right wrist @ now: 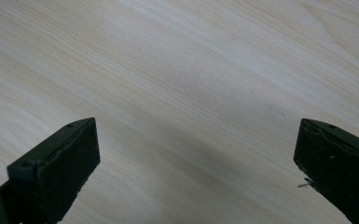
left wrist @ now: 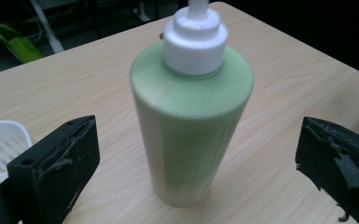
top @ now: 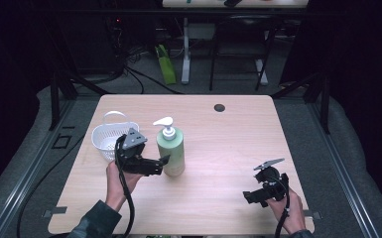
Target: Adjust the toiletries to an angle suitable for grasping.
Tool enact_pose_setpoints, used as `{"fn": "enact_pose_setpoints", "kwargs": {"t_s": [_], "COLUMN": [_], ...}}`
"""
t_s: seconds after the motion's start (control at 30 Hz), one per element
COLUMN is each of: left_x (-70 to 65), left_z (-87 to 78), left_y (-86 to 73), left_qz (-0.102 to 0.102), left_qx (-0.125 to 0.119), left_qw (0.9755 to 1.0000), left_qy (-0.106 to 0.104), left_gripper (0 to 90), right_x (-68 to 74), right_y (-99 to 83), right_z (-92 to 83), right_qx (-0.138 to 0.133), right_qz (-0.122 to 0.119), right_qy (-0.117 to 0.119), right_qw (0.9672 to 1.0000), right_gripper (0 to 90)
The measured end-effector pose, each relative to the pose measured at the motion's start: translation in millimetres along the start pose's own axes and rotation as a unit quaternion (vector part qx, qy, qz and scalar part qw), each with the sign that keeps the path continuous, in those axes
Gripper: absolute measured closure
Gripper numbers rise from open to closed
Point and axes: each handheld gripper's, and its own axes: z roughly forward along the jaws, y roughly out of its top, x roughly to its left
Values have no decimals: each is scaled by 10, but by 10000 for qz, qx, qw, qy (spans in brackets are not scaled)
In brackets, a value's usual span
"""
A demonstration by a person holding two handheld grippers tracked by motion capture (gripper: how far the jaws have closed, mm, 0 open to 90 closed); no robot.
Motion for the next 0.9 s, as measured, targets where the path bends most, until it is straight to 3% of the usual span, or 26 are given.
{"fn": "enact_pose_setpoints", "kwargs": {"t_s": [0.27, 0.67, 0.8, 0.87, 0.9], "left_x": [-109, -113, -123, -127, -128], "left_z": [117, 228, 235, 234, 226], "left_y": [147, 320, 335, 338, 346], "left_qz": [154, 106, 99, 106, 113], "left_qx": [-205, -404, -515, -540, -606], "left_qw": [9997, 9991, 9986, 9985, 9981], "left_qy": [5, 21, 21, 39, 68], "left_gripper": [0, 0, 146, 156, 214], "right_x": [4, 6, 7, 6, 5], "right_y": [-5, -8, -11, -12, -12], "right_z": [7, 3, 1, 0, 0], "right_qx": [11, 20, 18, 19, 15], "right_qz": [-7, -6, -8, -14, -13], "right_qy": [31, 27, 25, 22, 25], "right_qw": [10000, 10000, 10000, 10000, 10000], "right_gripper": [0, 0, 0, 0, 0]}}
